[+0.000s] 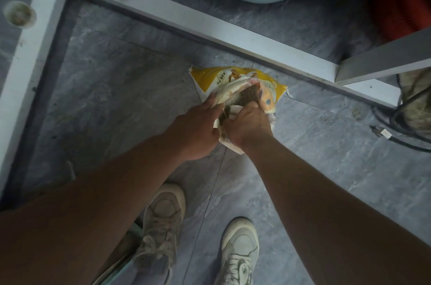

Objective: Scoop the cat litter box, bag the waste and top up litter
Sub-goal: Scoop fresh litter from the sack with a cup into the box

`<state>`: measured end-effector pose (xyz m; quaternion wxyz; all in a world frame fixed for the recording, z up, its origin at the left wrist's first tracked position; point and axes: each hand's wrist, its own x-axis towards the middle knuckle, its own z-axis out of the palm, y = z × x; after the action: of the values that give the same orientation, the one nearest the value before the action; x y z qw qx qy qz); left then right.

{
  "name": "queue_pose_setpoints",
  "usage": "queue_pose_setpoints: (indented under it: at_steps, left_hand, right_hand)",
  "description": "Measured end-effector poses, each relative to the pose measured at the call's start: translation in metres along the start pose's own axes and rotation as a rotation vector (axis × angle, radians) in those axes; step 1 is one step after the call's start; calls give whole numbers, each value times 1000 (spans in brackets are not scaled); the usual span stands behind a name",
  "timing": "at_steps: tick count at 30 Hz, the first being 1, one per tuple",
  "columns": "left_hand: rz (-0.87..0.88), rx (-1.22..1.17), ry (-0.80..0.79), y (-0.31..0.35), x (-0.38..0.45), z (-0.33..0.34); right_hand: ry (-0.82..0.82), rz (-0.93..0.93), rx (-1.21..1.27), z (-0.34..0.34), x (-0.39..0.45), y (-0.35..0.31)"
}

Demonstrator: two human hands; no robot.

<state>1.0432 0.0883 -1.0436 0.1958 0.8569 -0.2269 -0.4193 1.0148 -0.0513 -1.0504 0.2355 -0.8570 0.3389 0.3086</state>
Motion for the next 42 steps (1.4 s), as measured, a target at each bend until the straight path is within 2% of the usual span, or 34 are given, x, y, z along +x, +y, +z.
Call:
queue_pose_setpoints:
  at_steps: [4,7,11,15,20,23,25,28,34,39,42]
  left_hand:
    - [18,8,-12,-2,0,-3]
    - [16,16,-23,-2,1,-4]
    - [9,5,-26,-2,4,-5]
    - [15,-9,-33,-2,4,-6]
    - [30,33,-30,-2,5,-6]
    - [18,53,-52,-4,5,-8]
    - [12,63,-58,-3,5,-10]
    - [10,47,-49,-1,4,-12]
    - [25,45,-41,-3,3,-8]
    - [29,49,-41,0,1,-9]
    - [24,41,-36,-1,1,-8]
  right_hand:
    - [-81,7,-114,-2,15,-9]
    - [-83,-36,-129,-2,18,-11]
    - [5,-113,-97,0,15,-8]
    - [55,-113,-103,8,12,-4]
    - [-31,-86,-71,5,25,-7]
    - [-112,-133,-148,3,36,-11]
    - [-123,-146,-198,3,39,-13]
    - [-117,-67,-171,5,36,-15]
    - [-39,-87,-55,8,34,-7]
    - [135,-135,57,22,23,8]
    - [213,-182,203,34,7,21]
